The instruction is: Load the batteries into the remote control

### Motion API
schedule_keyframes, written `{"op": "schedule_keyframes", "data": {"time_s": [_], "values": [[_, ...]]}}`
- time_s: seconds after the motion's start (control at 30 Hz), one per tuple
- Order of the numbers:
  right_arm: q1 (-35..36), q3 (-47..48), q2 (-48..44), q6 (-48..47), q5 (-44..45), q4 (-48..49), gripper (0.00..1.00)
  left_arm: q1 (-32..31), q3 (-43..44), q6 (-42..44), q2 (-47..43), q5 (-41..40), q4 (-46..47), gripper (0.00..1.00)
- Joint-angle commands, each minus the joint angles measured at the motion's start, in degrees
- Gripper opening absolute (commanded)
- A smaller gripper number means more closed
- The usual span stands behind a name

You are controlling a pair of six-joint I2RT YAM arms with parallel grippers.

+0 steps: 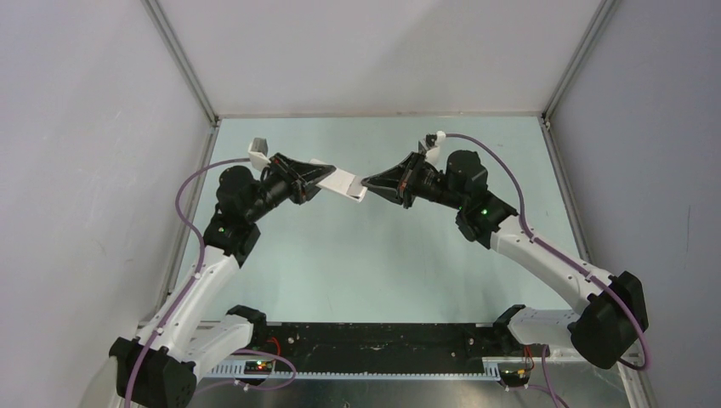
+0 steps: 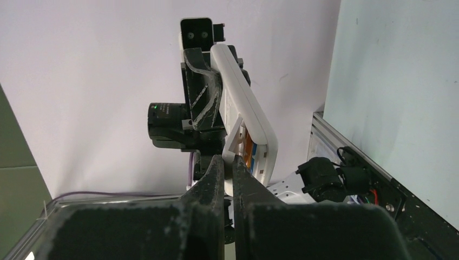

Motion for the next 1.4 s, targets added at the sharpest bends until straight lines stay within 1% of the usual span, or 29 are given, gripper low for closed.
{"op": "schedule_keyframes", "data": {"time_s": [0.0,0.13,0.3,0.4,0.5,0.7,0.9,1.07,1.37], "values": [[0.31,1.58,1.25,-4.14,-0.95,-9.68,0.04,-0.17,4.38,-1.65,-0.96,1.96,6.48,0.00],[0.54,3.78,1.53,-6.74,0.04,-15.00,0.09,-0.21,4.36,-1.78,-1.15,2.26,6.55,0.00],[1.52,6.39,2.46,-9.12,1.09,-19.16,0.14,-0.22,3.86,-1.67,-1.27,2.06,6.61,0.00],[1.68,7.12,2.59,-10.03,1.85,-21.35,0.22,-0.24,3.36,-1.78,-1.32,2.04,6.58,0.00],[1.89,7.77,2.24,-10.76,3.19,-23.48,0.27,-0.20,3.00,-1.58,-1.43,1.93,6.56,0.00],[1.93,8.79,2.10,-11.47,3.87,-25.42,0.34,-0.19,2.53,-1.06,-1.23,1.78,6.55,0.00],[1.80,9.01,0.93,-11.84,4.82,-27.24,0.47,-0.17,1.72,-1.66,-0.89,0.98,6.52,0.00],[1.53,9.08,0.29,-11.83,5.20,-27.83,0.51,-0.21,0.69,-3.77,-0.45,0.46,6.48,0.00],[0.80,9.06,-0.99,-11.71,4.83,-26.92,0.57,-0.20,0.35,-4.30,-0.13,-0.37,6.51,0.00]]}}
